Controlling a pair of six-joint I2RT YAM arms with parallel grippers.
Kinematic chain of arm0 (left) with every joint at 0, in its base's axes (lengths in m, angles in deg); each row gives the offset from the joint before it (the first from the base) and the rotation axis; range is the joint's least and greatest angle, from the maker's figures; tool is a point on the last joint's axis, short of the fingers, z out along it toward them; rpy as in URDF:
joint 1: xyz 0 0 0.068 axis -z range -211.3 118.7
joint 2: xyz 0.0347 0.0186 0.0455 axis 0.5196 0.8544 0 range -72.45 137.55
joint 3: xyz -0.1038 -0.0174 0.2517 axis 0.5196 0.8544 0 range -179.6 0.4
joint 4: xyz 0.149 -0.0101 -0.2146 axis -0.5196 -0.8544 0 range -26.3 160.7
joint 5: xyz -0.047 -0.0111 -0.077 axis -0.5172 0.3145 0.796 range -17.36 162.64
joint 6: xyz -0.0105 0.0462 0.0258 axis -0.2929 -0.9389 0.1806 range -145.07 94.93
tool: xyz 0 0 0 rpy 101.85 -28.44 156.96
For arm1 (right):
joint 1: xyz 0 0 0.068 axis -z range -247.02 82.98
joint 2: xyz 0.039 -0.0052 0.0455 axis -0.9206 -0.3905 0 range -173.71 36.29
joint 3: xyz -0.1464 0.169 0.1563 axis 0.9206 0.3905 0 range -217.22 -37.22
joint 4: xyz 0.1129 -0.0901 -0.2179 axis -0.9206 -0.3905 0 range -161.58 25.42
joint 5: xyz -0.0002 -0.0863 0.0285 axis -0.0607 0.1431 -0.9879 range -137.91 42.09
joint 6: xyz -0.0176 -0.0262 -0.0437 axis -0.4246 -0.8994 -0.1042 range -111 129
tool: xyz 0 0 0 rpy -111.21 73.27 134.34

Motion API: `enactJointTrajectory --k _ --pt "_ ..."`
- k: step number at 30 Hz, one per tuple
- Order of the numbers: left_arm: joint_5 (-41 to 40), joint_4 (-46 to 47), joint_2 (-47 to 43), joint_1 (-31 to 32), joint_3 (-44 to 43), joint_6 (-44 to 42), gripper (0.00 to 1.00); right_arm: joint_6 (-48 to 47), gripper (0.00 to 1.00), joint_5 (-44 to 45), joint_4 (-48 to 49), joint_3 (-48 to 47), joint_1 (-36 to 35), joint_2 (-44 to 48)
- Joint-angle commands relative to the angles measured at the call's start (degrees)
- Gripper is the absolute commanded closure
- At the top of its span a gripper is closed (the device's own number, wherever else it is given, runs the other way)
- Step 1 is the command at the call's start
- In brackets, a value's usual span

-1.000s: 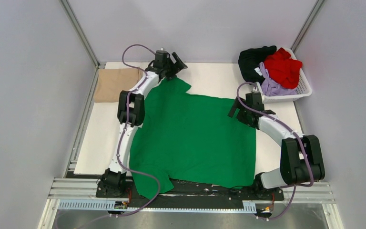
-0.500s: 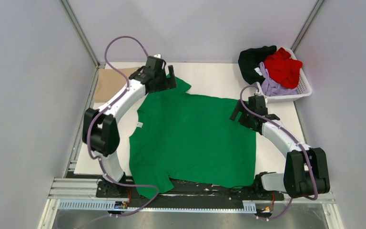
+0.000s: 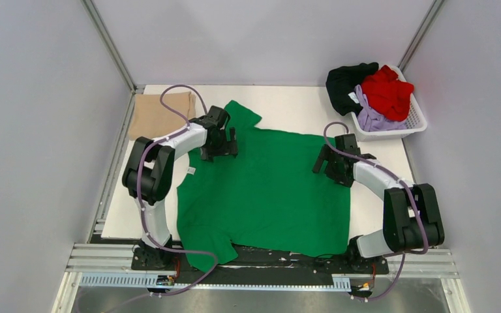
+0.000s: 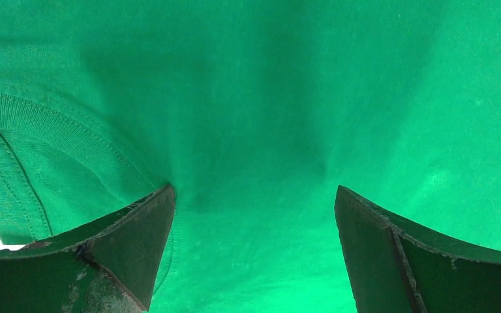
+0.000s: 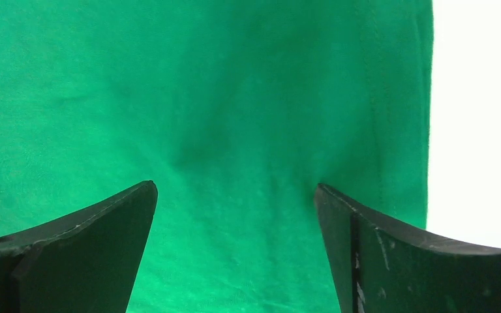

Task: Fold and stack the t-shirts
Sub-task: Flatten out the tshirt

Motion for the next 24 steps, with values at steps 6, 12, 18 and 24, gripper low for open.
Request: enactJointTrajectory --k 6,12,18,24 --pt "0.30 1.47 10.02 -3.65 -8.14 2.44 0.00 -0.47 0.00 0.84 0.63 -6.83 -0.15 -10.13" --pt "2.65 0.26 14.87 -6.58 -13.19 3.31 0.00 -1.94 0.00 1.35 0.50 -13.55 0.17 -17.56" --pt "2.78 -2.91 19.81 -8.46 -20.13 3.93 0.00 -4.67 0.00 1.10 -0.51 -23.91 2.00 -25.41" --pt "4.07 -3.42 23.10 -8.92 -25.32 4.60 0.00 -5.56 0.00 2.46 -2.82 -36.01 4.46 -34.19"
